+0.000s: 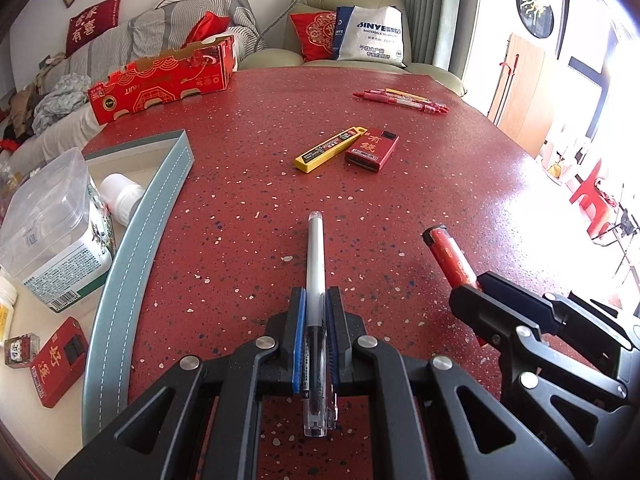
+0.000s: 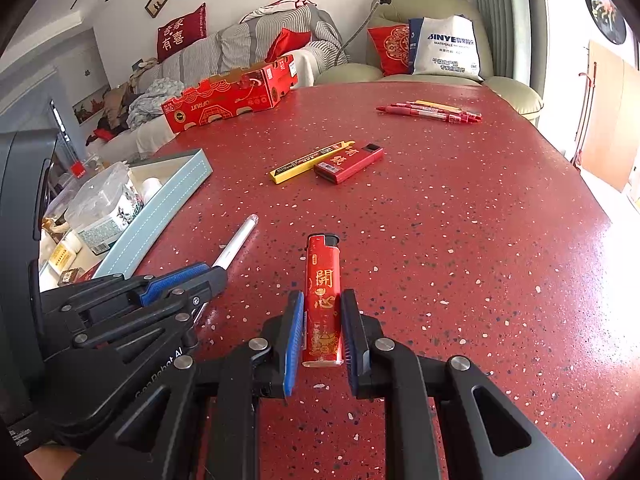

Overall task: Organize rigid objects
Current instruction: 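Carry the silver pen and red lighter together toward the white tray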

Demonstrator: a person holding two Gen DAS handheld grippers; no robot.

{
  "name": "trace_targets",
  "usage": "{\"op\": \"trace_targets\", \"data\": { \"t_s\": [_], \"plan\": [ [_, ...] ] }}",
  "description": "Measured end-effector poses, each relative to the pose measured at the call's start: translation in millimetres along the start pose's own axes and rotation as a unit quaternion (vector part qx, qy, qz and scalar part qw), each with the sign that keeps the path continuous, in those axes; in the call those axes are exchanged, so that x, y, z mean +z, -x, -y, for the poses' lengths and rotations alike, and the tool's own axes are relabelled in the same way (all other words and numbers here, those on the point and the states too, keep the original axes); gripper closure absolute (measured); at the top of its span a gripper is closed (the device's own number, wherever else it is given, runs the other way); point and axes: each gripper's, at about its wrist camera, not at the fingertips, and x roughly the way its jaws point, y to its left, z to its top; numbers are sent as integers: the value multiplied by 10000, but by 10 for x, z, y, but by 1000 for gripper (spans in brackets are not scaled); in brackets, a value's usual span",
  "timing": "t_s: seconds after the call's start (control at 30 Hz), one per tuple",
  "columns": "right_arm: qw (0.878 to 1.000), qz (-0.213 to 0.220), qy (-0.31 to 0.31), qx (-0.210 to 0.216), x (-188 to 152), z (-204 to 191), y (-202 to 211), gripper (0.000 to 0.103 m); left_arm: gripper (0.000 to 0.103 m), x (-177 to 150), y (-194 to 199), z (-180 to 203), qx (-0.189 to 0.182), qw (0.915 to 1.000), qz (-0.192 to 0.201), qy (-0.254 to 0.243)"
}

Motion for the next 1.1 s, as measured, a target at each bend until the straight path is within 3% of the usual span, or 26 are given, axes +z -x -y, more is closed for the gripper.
{"op": "trace_targets", "data": {
  "t_s": [0.5, 1.1],
  "plan": [
    [10000, 6, -10, 1, 5, 3, -10, 83, 93, -2, 3, 9, 5, 10000, 12, -2],
    [9998, 136, 133, 0, -14, -171, 159, 83, 93, -73, 416, -46, 32, 9988, 479, -90]
  ]
}}
